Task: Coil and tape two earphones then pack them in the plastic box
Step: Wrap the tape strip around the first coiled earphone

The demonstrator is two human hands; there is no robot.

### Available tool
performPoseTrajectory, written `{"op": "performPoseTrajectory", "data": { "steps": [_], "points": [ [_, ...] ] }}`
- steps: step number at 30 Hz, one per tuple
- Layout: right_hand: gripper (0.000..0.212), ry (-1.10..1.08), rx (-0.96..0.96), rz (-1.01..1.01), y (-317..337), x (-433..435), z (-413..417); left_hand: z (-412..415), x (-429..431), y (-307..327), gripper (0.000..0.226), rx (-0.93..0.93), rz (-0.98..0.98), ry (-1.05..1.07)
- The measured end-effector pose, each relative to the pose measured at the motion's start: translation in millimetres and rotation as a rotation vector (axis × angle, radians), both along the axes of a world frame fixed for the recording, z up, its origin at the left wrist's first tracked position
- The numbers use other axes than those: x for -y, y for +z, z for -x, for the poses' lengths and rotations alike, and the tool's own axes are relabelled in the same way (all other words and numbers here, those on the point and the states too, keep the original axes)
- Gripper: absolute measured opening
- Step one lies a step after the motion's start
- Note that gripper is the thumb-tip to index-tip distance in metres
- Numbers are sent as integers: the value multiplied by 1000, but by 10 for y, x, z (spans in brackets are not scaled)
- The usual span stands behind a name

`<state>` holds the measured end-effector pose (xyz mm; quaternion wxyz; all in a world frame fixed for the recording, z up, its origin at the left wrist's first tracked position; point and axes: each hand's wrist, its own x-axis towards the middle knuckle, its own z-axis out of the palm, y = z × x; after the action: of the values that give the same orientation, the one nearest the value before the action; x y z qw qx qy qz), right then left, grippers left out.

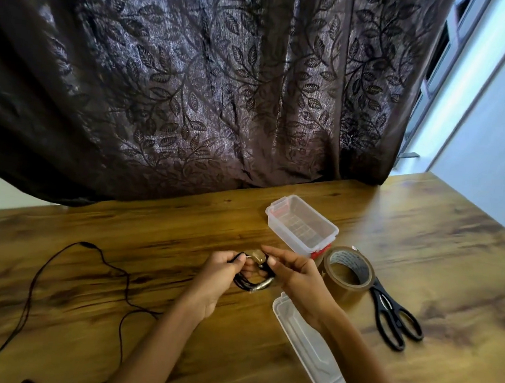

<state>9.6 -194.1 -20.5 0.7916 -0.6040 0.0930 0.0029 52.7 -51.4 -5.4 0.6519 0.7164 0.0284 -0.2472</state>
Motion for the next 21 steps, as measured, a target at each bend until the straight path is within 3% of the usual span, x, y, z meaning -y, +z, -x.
{"op": "performPoseTrajectory", "data": {
  "steps": [6,9,13,18,21],
  "points": [
    [23,-35,-81,46,-215,0,-86,-120,-1,-224,25,0,-124,-17],
    [18,-100,-130,166,-337,-12,-164,-185,18,-361,23,24,-226,-31],
    [5,-179,-211,283,-496,-26,-283,-267,76,-537,5,-1,-257,52],
    [12,-247,-284,377,-610,-39,-398,-362,142,-748,5,-18,-287,144],
    [17,-256,-296,424,-635,-59,-433,-392,165,-802,9,64,-396,173]
  ]
}}
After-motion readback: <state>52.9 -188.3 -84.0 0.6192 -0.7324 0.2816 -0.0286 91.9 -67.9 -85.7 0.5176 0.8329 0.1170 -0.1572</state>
